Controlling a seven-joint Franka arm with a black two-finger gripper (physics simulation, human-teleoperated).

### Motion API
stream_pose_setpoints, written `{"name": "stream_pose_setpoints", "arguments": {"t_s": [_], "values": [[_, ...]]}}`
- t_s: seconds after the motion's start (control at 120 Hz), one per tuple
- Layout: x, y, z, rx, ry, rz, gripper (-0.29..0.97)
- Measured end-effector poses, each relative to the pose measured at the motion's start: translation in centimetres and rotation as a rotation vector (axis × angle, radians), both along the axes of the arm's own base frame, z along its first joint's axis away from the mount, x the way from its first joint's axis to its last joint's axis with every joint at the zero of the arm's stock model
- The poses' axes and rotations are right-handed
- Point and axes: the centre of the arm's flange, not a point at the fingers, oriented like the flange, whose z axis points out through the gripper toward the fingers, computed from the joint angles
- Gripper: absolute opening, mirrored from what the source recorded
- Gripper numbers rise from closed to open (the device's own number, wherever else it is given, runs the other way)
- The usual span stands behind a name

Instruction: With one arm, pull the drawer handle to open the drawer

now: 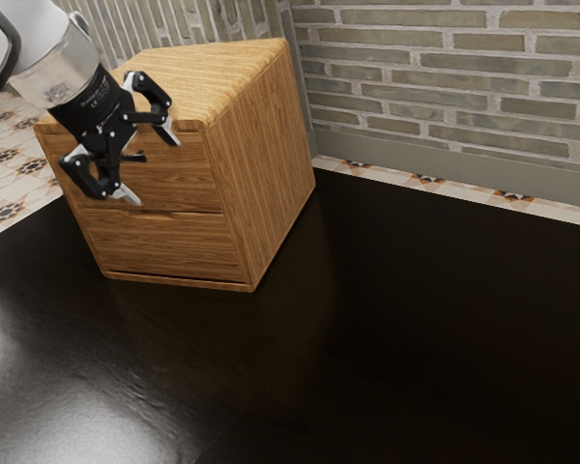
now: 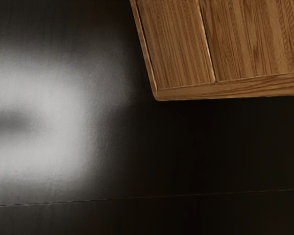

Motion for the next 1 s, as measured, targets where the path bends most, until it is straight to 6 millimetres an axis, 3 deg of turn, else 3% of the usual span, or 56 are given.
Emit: {"name": "stream_pose_setpoints", "arguments": {"t_s": [0.383, 0.55, 0.867, 1.0], "values": [[0.5, 0.6, 0.8, 0.005, -0.094, 0.023, 0.68], [2.3, 0.1, -0.9, 0.02, -0.065, 0.016, 0.68], [5.5, 0.1, 0.0, 0.042, -0.103, 0.016, 0.68], [6.8, 1.3, -1.1, 0.037, -0.098, 0.05, 0.68]]}}
